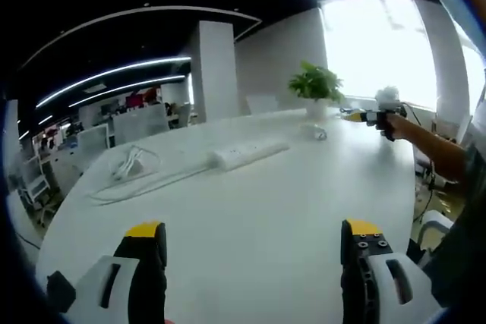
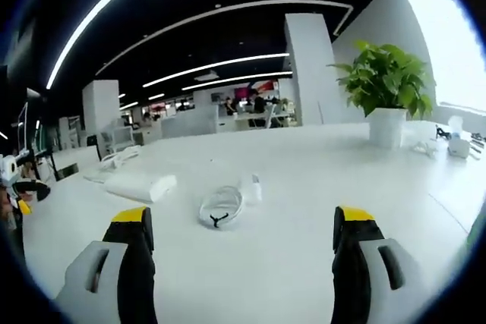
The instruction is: Straighten the power strip on the desk, plug the charger into it
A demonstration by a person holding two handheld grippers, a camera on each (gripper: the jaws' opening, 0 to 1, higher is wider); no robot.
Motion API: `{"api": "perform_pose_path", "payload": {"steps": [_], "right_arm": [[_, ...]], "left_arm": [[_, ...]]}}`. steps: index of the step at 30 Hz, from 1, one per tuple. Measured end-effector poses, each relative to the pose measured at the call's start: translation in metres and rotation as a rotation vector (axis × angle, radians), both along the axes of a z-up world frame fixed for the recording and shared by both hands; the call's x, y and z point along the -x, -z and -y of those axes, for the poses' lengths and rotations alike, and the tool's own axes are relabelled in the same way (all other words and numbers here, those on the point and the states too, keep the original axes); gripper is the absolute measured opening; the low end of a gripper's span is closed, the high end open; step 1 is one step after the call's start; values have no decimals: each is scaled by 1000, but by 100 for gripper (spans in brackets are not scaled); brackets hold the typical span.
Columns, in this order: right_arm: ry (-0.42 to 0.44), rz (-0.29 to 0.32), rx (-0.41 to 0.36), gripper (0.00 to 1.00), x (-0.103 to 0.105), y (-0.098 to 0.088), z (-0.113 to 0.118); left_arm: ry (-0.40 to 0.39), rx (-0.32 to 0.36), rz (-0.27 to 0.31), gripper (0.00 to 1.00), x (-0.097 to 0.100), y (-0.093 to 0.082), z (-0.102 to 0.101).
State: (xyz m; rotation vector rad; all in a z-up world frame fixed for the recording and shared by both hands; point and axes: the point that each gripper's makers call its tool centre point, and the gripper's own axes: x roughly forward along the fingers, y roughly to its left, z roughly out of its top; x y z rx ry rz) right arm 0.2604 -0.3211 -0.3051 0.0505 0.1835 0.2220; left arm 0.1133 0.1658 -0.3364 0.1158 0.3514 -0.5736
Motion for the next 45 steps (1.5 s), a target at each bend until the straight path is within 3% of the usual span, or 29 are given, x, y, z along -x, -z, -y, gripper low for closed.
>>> {"api": "perform_pose_path", "payload": {"steps": [10, 21, 25, 45], "right_arm": [[-15, -37, 56, 97, -27, 8, -12], [-14, -41, 54, 95, -51, 5, -15], [-7, -52, 67, 91, -57, 8, -13], [-13, -110, 115, 91, -93, 19, -18]], "left_arm": [[26, 11, -4, 98, -2, 4, 10], [11, 17, -20, 98, -4, 11, 4], [11, 16, -23, 98, -4, 13, 3], [-10, 23, -27, 98, -7, 14, -4]]}}
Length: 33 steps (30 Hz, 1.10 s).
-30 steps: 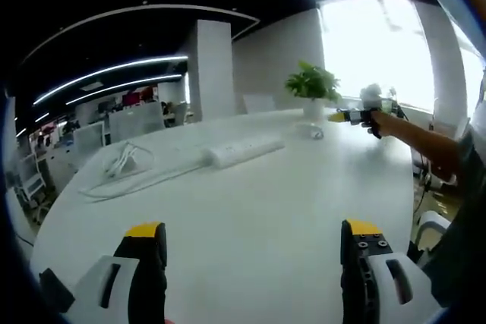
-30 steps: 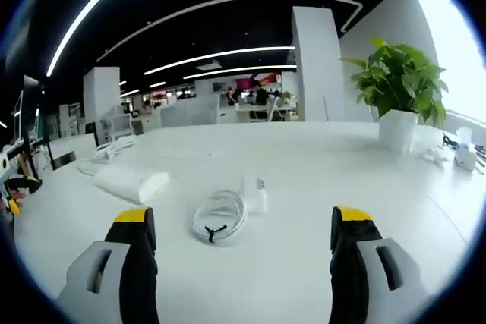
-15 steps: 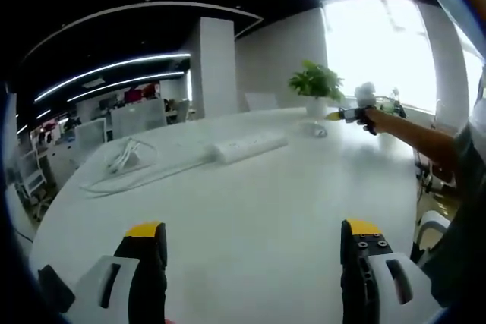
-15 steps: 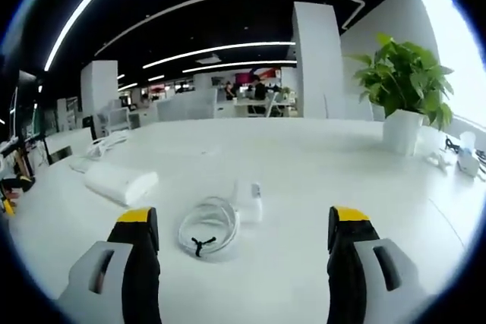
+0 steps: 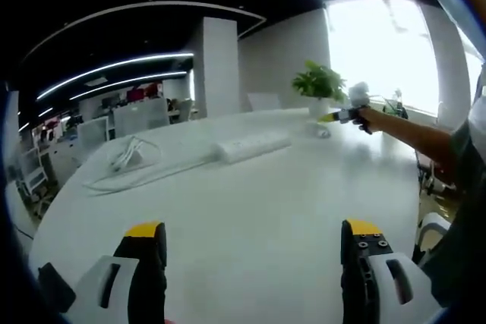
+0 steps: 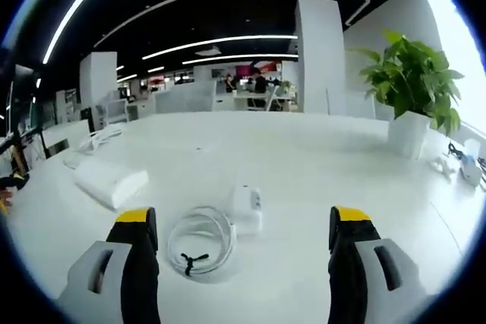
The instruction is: Straighten the power strip on the desk, plug the charger into it
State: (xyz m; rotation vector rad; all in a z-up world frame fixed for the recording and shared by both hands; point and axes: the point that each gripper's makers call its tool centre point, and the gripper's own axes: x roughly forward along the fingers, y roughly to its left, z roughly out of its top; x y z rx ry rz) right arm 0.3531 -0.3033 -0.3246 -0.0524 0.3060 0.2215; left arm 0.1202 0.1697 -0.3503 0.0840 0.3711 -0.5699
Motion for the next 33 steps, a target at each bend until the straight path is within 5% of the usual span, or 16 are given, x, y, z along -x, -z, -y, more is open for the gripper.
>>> {"api": "perform_pose_path", "payload": {"steps": [33], "right_arm": [[16, -60, 17, 85, -39, 24, 2]], "left_arm": [[-19, 11, -13, 98, -9, 6, -5]]}}
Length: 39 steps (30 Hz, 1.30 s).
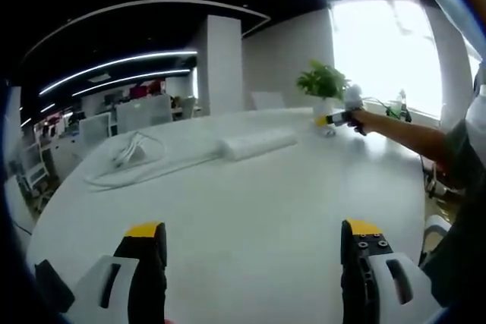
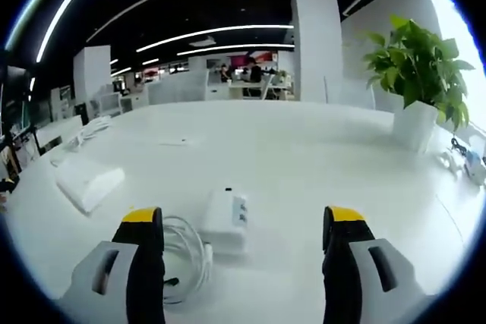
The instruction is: Straighten the power strip on the desk, plug the charger into it
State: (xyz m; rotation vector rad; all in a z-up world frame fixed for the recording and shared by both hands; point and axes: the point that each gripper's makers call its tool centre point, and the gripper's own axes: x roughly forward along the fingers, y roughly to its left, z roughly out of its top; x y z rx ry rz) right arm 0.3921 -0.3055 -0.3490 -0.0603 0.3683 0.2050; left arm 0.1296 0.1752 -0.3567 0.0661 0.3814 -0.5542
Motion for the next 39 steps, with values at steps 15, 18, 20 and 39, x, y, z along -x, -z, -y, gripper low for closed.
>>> {"api": "perform_pose_path", "payload": {"steps": [15, 18, 20, 39], "right_arm": [[-7, -20, 3, 81, -8, 6, -6], [-5, -22, 15, 79, -11, 9, -5], [-11, -26, 16, 74, -12, 10, -6], [-60, -33, 123, 28, -8, 15, -14]], "left_arm": [[3, -10, -5, 98, -6, 2, 1], [5, -10, -7, 98, -6, 3, 2], [4, -9, -6, 98, -6, 3, 1], [-3, 0, -2, 98, -6, 4, -3]]}}
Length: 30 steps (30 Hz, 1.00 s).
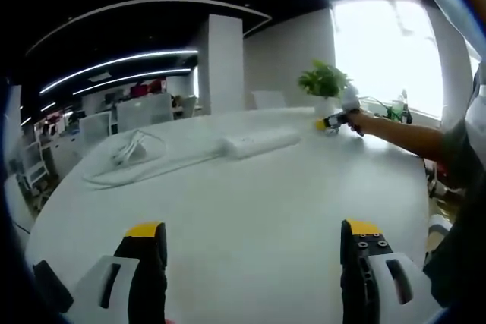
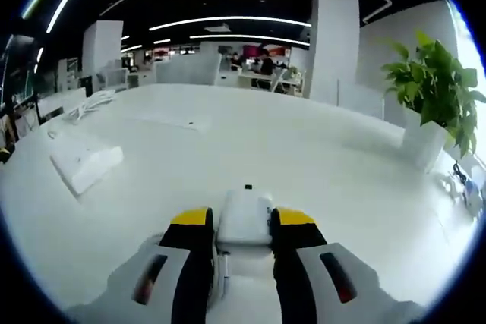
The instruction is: Straighten the power strip on the desk, plug the charger into it
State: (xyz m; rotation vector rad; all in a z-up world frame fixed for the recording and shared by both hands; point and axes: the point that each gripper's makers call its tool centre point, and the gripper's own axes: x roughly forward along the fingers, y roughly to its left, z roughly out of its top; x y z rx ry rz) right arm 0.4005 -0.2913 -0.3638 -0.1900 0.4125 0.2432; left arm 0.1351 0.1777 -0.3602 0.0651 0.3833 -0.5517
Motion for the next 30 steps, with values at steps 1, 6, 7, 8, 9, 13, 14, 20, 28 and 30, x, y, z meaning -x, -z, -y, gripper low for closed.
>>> {"api": "perform_pose_path", "payload": {"steps": [1, 6, 7, 8, 9, 13, 14, 20, 28, 30], "right_arm": [[-4, 3, -2, 28, -1, -1, 1], [-8, 8, -21, 28, -2, -2, 2], [-12, 9, -20, 28, -2, -2, 0], [-12, 9, -26, 28, -2, -2, 1], [-21, 12, -26, 28, -2, -2, -2], [-26, 12, -50, 28, -3, -2, 1], [-25, 11, -60, 28, -4, -2, 2], [-42, 6, -105, 28, 1, -3, -4], [-116, 27, -49, 28, 13, -26, -18], [-135, 29, -31, 28, 18, -31, -24]], "left_arm": [[0, 0, 0, 98, 0, 0, 0], [3, -1, -2, 98, 1, 1, 0], [2, -2, -2, 98, 1, 1, 0], [2, -2, -2, 98, 1, 1, 0], [1, -1, -2, 98, 1, 1, 0], [0, -5, -1, 98, 1, 1, 0], [0, -6, -1, 98, 1, 1, 0], [1, -9, 2, 98, 3, 0, 2], [7, -11, 5, 98, 3, -2, 5], [11, -9, 9, 98, 4, -4, 7]]}}
